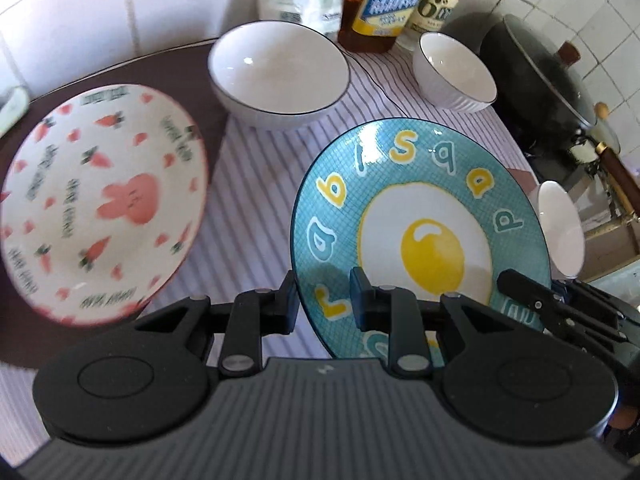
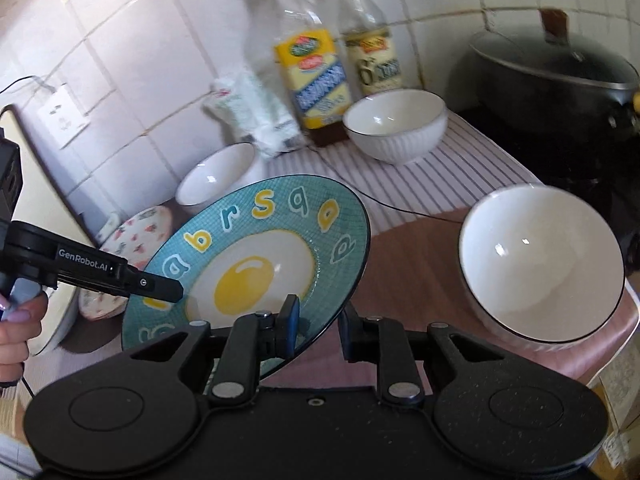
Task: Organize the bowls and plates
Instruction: 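Lift the blue egg plate with both grippers over the bunny plate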
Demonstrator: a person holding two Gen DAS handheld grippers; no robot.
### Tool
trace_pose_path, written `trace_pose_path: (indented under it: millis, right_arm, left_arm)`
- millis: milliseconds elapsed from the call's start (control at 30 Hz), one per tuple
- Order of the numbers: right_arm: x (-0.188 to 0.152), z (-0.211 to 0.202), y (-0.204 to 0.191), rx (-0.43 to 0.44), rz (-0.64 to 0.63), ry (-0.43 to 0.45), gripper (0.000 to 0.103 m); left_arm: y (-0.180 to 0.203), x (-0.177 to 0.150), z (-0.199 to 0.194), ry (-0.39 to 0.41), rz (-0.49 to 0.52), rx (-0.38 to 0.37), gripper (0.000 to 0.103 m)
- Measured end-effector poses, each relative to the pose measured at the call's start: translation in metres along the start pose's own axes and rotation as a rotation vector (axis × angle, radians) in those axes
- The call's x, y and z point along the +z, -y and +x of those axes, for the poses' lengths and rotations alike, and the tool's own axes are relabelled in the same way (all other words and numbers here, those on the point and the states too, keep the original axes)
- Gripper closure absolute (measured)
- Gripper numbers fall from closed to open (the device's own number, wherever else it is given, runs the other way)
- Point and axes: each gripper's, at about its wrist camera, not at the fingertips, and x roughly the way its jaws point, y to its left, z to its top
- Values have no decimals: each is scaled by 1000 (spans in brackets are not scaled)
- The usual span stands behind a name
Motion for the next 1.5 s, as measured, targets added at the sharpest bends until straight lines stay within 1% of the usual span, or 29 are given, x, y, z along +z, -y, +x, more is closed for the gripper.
trace_pose_path:
  millis: [233,367,500,633,800,967,1067,1167,1267,1367,1433,1500]
  right_arm:
    - [8,-19,-33,84,-82,-15,77]
    - [12,-21,-51,124,-120,-27,77]
    - [18,-14,-70,176,-164,-44,77]
    - [23,2,-90,222,-207,-64,77]
    - [35,33,-115,285,-257,-101,77]
    - [43,71,-135,336,-285,-144,77]
    - [45,91,-144,349,-289,-160,77]
    - [47,110,-150,353,-279,-189,77]
    - [49,123,-155,329,-271,-227,77]
    - [49,129,-163,299,-274,-254,77]
    - [48,131,-166,292,-270,-263,77]
    - [49,134,-168,275,-266,-270,77]
  left_arm:
    - [-20,-24,-45,33,-71,27,79]
    - [-37,-37,-63,59,-130,43,79]
    - [-60,-47,-76,82,-197,62,79]
    - [-83,-54,-85,111,-256,94,79]
    - [-115,-56,-88,131,-332,130,79]
    - [-146,-52,-81,124,-401,164,79]
    - [-162,-47,-73,116,-434,178,79]
    - [-171,-40,-66,111,-436,205,79]
    - [-179,-36,-57,91,-465,216,79]
    - [-186,-34,-52,89,-500,227,79]
    - [-187,-32,-49,89,-492,231,79]
    - [-189,-30,-44,67,-490,224,79]
